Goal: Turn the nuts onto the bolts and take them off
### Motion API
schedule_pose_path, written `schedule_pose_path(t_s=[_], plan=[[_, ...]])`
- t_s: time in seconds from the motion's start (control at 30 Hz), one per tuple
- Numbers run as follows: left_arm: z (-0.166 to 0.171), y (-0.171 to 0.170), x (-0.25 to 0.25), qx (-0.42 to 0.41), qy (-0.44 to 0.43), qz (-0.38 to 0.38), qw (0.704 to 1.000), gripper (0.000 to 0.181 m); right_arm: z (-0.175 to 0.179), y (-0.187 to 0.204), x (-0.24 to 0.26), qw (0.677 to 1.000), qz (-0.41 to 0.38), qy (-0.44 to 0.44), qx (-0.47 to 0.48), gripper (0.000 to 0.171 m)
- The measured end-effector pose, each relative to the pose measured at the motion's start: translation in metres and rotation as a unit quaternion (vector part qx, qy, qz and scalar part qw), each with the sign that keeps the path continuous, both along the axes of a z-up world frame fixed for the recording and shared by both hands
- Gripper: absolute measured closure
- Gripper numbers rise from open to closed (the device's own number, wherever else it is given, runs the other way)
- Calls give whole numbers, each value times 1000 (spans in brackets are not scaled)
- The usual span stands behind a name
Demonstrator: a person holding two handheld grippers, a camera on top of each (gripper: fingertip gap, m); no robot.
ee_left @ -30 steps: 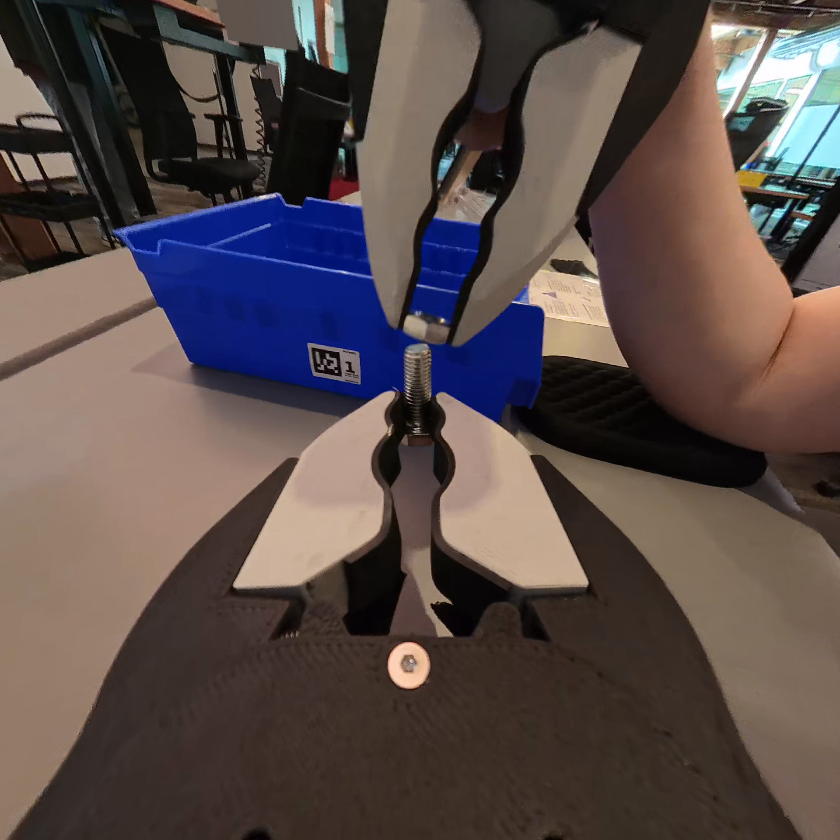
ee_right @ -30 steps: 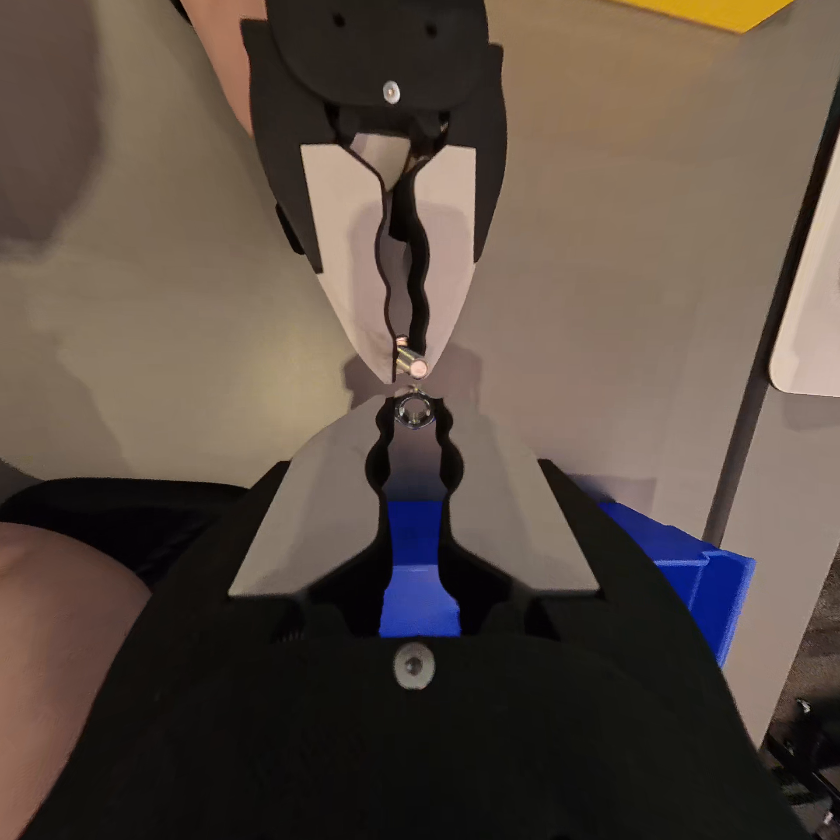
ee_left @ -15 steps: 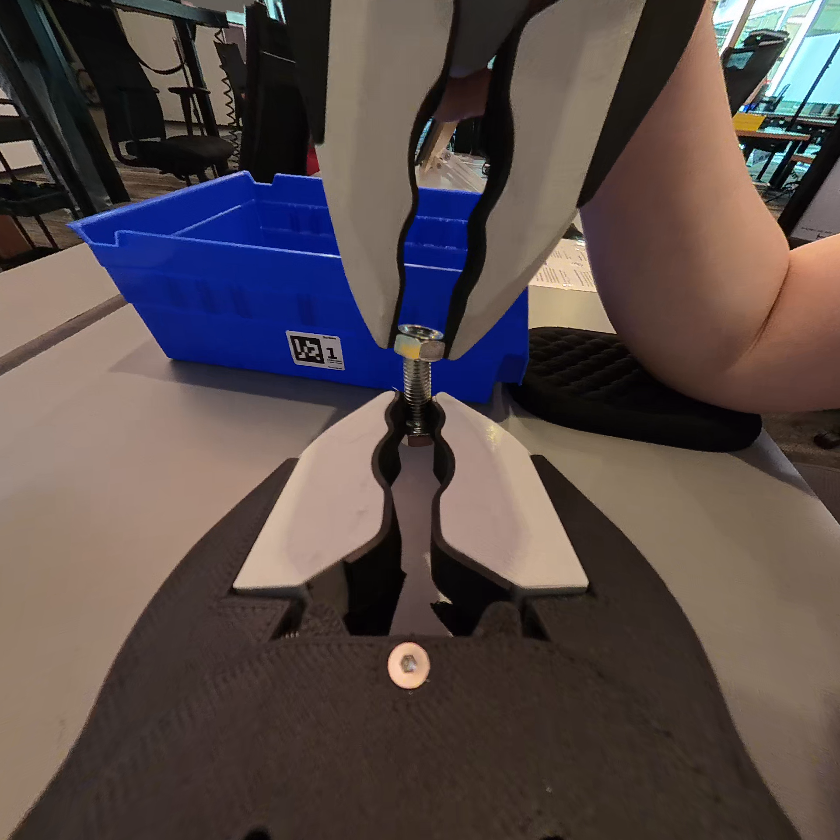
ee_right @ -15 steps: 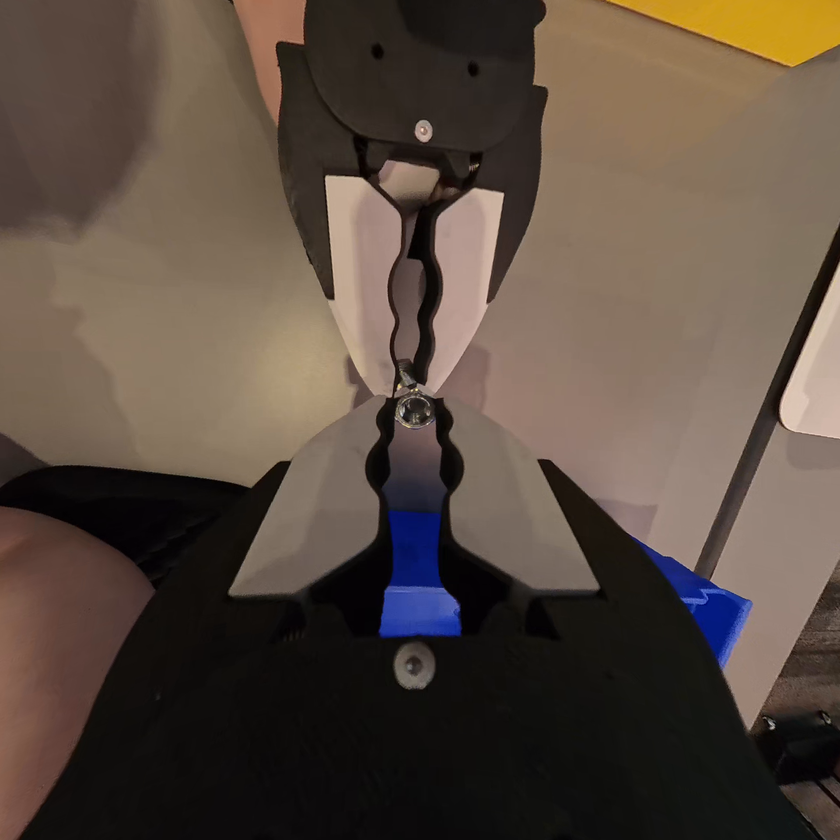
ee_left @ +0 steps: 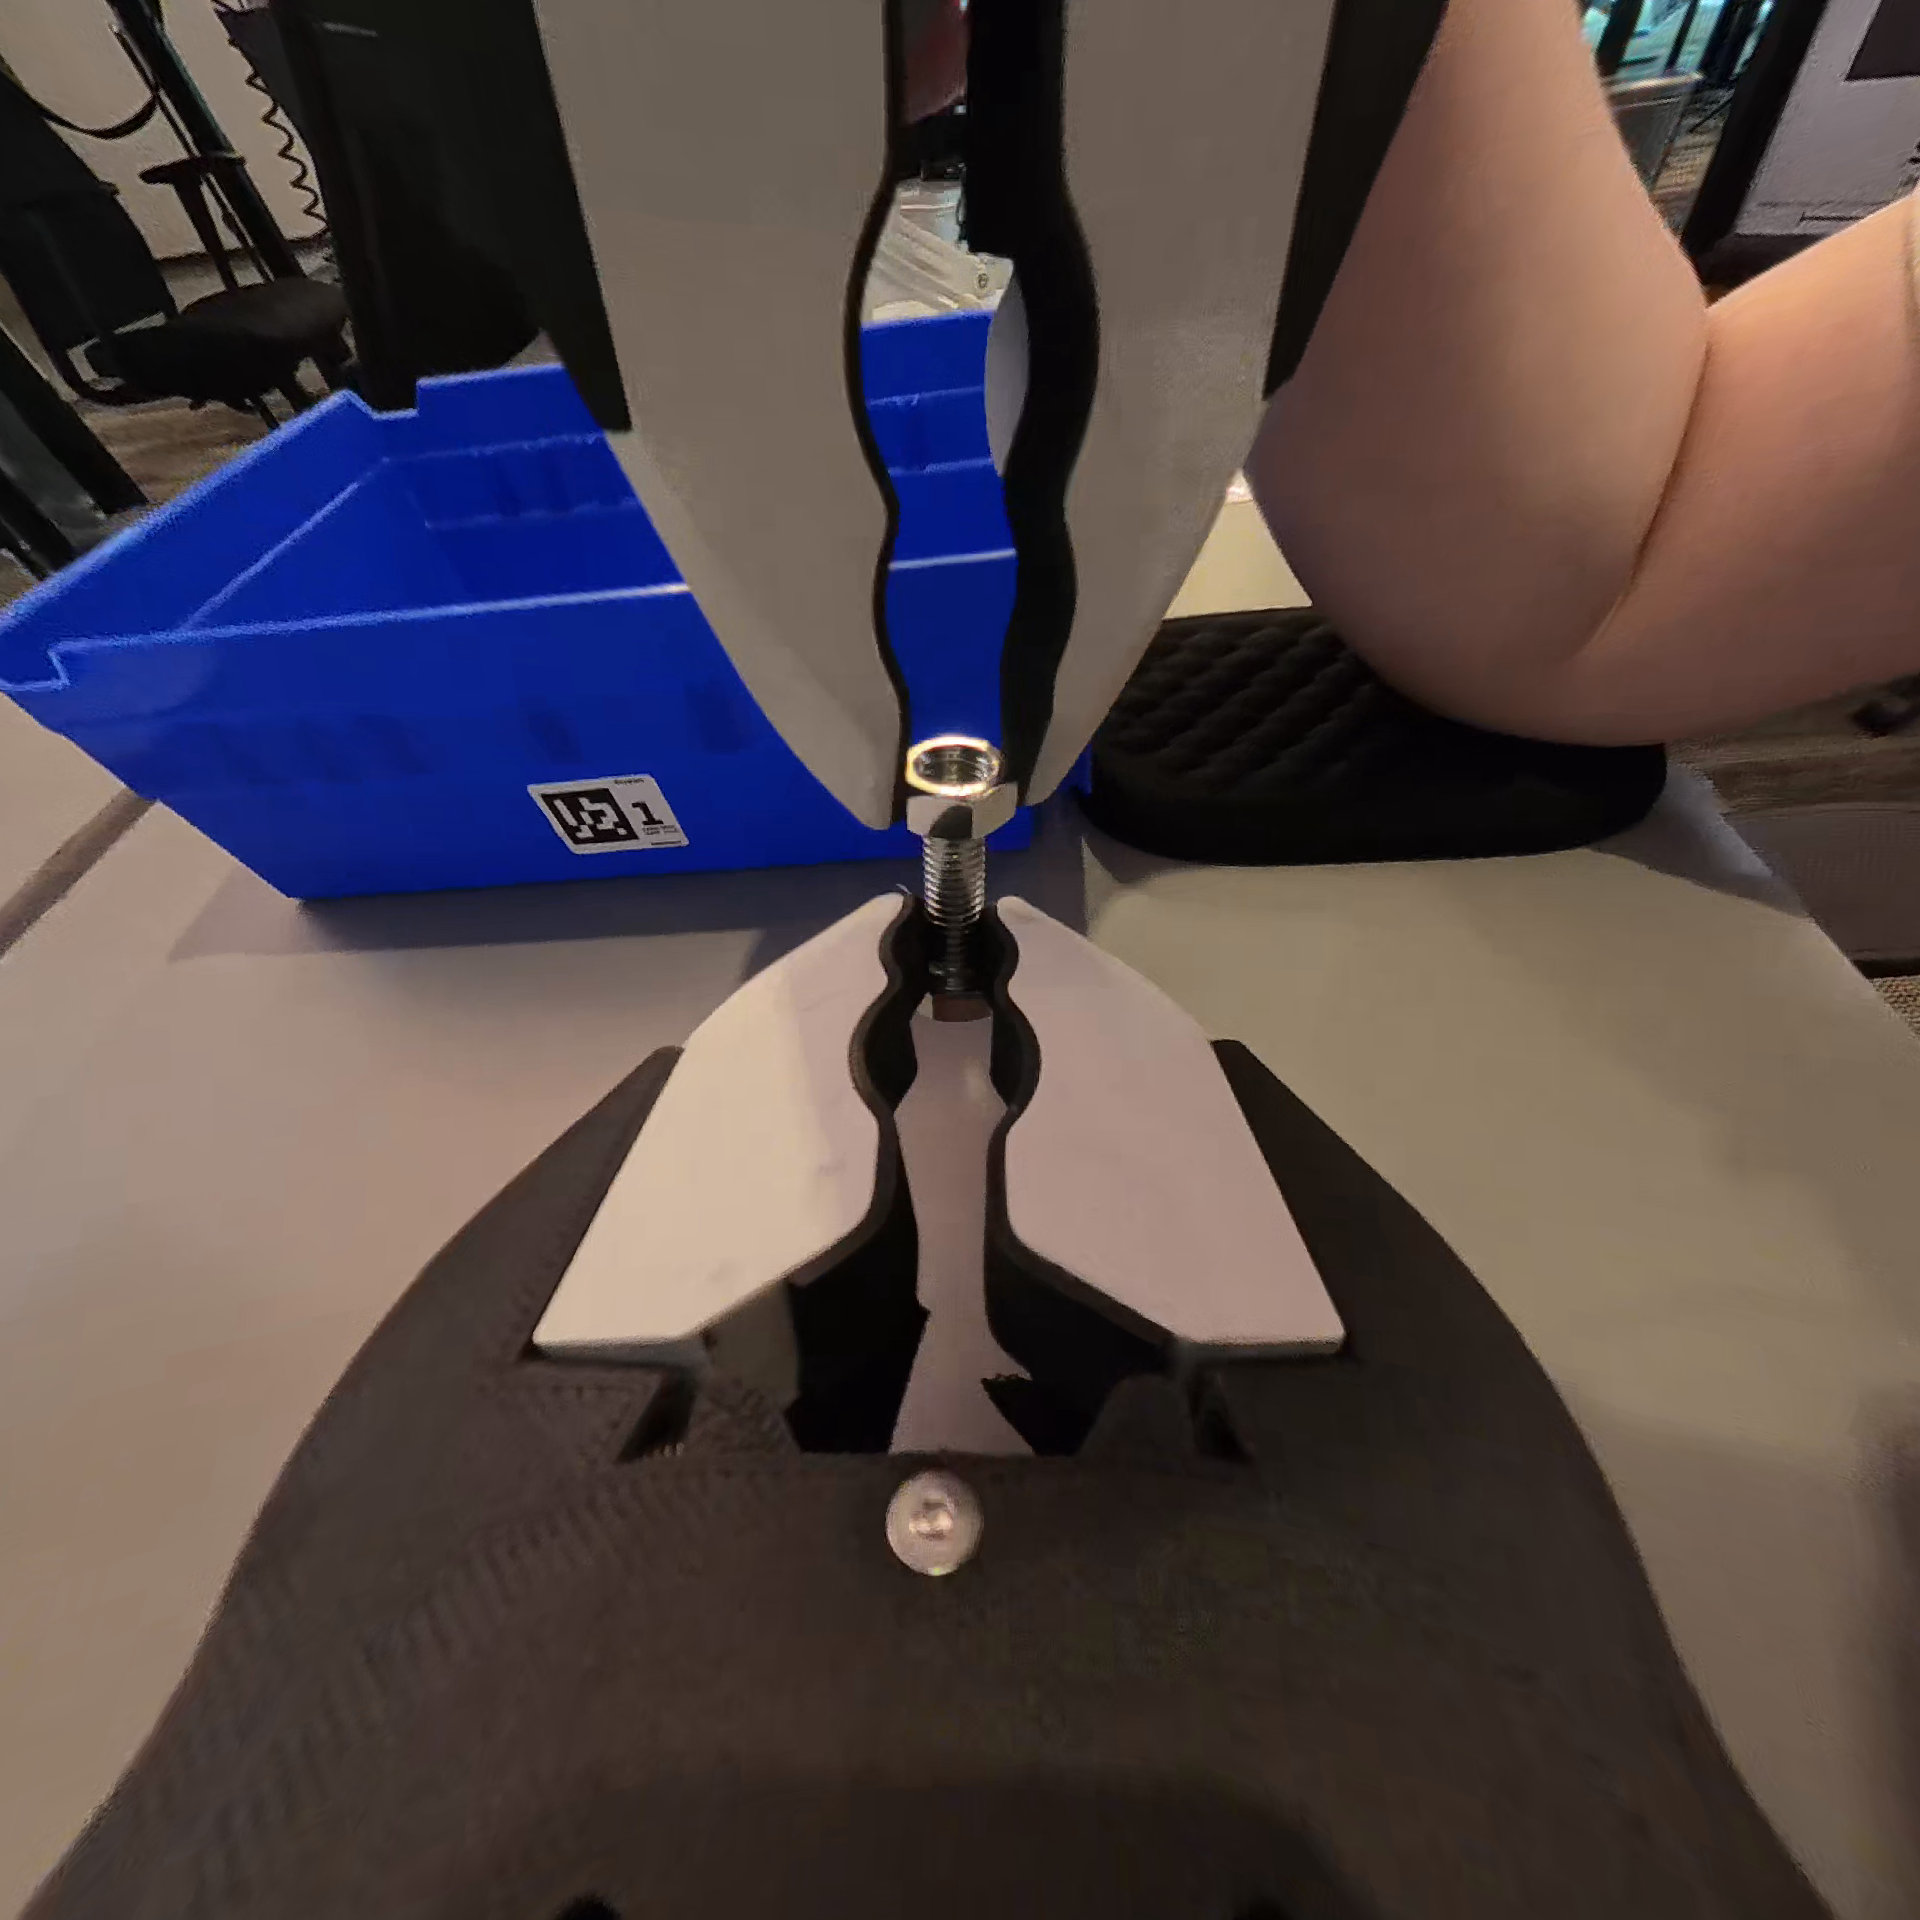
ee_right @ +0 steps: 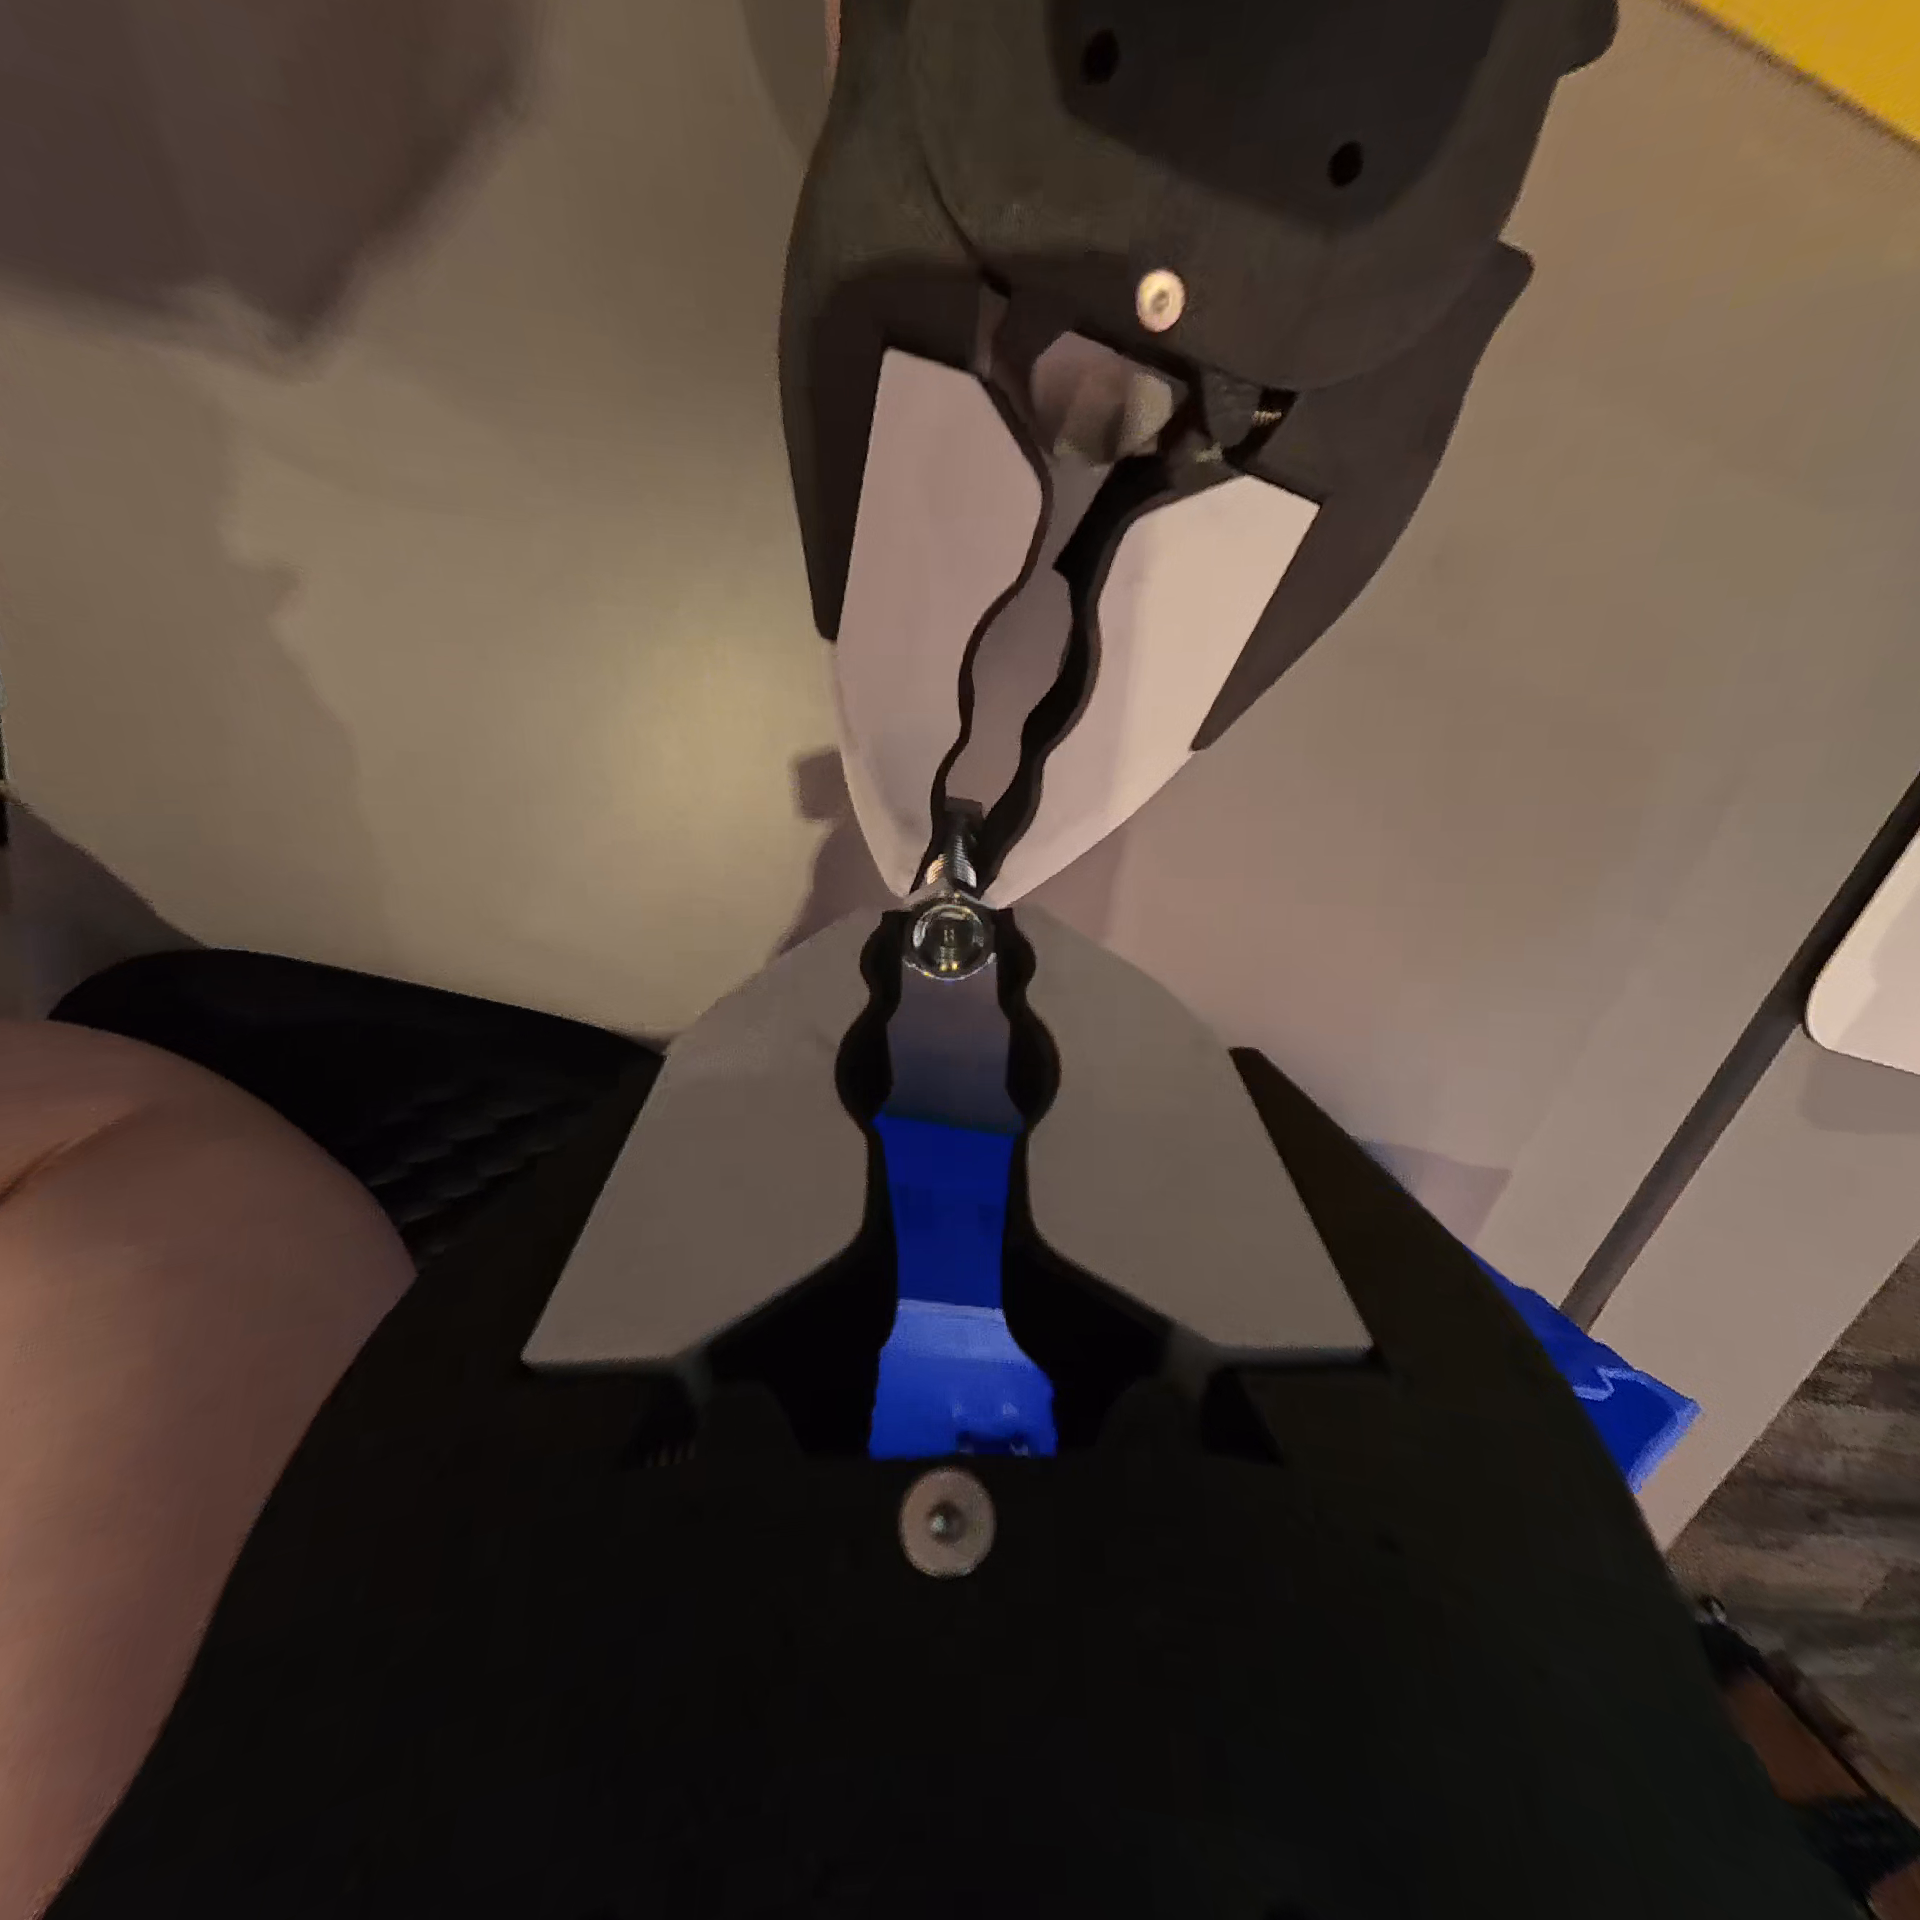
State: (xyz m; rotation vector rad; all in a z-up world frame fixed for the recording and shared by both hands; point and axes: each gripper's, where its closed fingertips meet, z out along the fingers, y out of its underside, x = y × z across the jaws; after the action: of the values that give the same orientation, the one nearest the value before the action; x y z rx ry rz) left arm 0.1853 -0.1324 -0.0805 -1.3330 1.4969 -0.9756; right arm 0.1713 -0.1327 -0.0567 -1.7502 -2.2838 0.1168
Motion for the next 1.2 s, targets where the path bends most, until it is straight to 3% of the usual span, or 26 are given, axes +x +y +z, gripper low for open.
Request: schedule_pose_path(t_s=[0.03, 0.37, 0.57, 0.77, 0.97, 1.2], plan=[[3, 1, -1, 10, -1, 4, 1000, 172, 3, 0, 0, 1000, -7, 9, -1, 152], [38, 20, -16, 34, 6, 74, 997, 172, 40, 18, -18, 979, -141, 136, -55, 153], [47, 36, -31, 72, 57, 133, 987, 172, 49, 33, -27, 944, -254, 176, -111, 153], [56, 41, -37, 106, 70, 156, 980, 172, 59, 39, -41, 909, -306, 225, -173, 153], [66, 36, -37, 85, 40, 148, 985, 172, 73, 34, -47, 915, -274, 252, -157, 153], [106, 33, -46, -69, -96, 120, 986, 172, 139, 37, -61, 890, -145, 427, -72, 153]])
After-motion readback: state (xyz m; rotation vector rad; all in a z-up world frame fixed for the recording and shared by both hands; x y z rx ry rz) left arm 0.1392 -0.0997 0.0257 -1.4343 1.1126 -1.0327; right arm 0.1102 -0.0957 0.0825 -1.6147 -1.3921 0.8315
